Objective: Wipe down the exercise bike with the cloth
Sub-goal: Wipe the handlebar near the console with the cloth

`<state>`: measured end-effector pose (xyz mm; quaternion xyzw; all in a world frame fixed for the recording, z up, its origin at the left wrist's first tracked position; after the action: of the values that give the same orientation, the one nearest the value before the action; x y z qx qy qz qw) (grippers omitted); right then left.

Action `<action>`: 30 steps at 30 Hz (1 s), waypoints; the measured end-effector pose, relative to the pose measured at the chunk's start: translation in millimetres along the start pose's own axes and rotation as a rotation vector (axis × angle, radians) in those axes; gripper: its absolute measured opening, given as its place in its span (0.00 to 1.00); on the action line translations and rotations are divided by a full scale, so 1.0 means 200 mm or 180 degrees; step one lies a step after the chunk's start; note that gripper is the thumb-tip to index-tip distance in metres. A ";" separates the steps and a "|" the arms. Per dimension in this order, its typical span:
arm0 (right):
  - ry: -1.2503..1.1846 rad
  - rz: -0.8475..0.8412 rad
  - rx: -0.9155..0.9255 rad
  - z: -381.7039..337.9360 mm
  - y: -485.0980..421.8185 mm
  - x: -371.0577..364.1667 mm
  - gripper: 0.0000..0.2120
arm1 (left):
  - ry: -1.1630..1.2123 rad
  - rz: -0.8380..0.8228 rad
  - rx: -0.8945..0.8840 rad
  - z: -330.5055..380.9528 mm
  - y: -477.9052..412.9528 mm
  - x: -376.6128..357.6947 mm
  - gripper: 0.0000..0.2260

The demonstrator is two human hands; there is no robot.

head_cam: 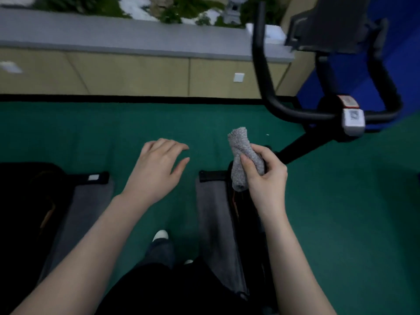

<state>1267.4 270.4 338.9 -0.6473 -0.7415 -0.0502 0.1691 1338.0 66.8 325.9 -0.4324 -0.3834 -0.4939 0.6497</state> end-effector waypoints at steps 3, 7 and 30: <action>-0.0084 -0.0410 0.0117 -0.05 0.02 -0.15 0.08 | -0.0099 0.0009 0.0420 -0.14 0.15 0.04 0.15; -0.0163 -0.0982 0.0190 -0.12 0.05 -0.39 0.08 | -0.0140 -0.0012 0.1025 -0.32 0.38 0.09 0.19; -0.0035 -0.2542 0.0628 -0.54 1.04 -1.61 0.10 | 0.0057 -0.0055 0.3051 -1.24 1.90 0.41 0.22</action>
<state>1524.5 -33.4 308.7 -0.2896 -0.9366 -0.0371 0.1936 1742.5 -138.6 250.0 -0.0766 -0.5659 -0.2706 0.7750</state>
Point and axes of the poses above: each hand's wrist, its own y-axis away from the middle knuckle, its own x-axis out of the back of the hand, z = x × y, the point moved 3 cm from there along -y, towards the middle knuckle, and after that the axes turned 2 degrees about -z, right-handed, at the moved point
